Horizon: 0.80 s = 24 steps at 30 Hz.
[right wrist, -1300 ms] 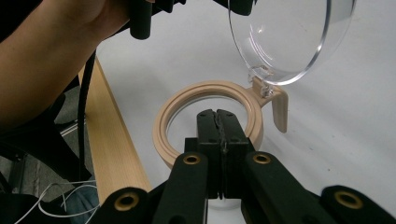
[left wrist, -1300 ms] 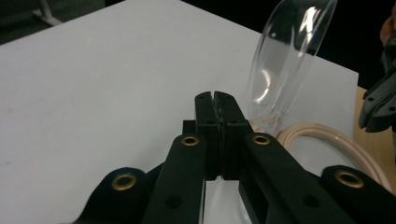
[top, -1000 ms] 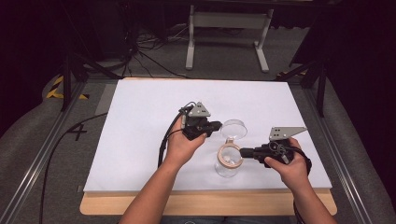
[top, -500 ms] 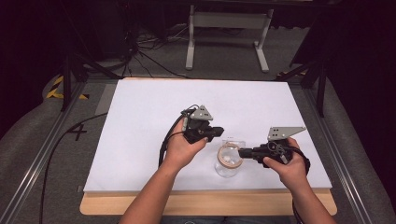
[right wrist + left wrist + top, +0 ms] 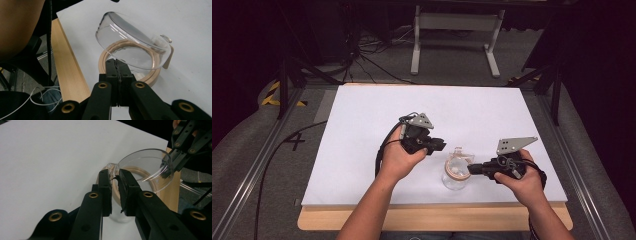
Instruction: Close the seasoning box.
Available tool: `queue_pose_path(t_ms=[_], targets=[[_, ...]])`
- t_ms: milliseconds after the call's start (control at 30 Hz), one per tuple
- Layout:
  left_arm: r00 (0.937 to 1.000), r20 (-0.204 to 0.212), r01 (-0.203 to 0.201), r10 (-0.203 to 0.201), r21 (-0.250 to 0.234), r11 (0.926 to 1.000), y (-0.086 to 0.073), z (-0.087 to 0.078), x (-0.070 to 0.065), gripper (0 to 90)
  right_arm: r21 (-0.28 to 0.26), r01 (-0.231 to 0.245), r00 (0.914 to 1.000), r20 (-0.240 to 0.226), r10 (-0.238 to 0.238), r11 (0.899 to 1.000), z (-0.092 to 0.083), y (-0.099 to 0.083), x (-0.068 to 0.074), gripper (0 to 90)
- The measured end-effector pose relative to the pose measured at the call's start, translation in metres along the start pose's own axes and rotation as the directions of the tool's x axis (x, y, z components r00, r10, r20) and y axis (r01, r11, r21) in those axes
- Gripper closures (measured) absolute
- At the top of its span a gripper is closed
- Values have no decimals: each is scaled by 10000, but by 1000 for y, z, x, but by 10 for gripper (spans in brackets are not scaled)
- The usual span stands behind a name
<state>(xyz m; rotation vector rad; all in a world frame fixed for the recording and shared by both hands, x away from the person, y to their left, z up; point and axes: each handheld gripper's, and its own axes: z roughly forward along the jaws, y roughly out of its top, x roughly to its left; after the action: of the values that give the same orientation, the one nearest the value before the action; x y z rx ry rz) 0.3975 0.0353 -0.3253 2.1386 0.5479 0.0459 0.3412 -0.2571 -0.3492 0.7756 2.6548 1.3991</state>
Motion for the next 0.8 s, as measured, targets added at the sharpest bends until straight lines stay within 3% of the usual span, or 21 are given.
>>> queue_pose_path(t_ms=[200, 467, 800], targets=[[9997, -249, 32, -25, 281, 9996, -2, -5, 0, 792, 553, 161, 9998, -150, -153, 9983, 0, 0, 2, 900], [9996, -273, 16, 5, 788, 9969, -6, -6, 2, 787, 1177, 154, 9994, -318, -117, 9929, 2, -1, 3, 900], [9998, -171, 53, -37, 939, 9956, -8, -4, 3, 777, 1590, 203, 9987, -489, -126, 9871, 6, -1, 5, 900]])
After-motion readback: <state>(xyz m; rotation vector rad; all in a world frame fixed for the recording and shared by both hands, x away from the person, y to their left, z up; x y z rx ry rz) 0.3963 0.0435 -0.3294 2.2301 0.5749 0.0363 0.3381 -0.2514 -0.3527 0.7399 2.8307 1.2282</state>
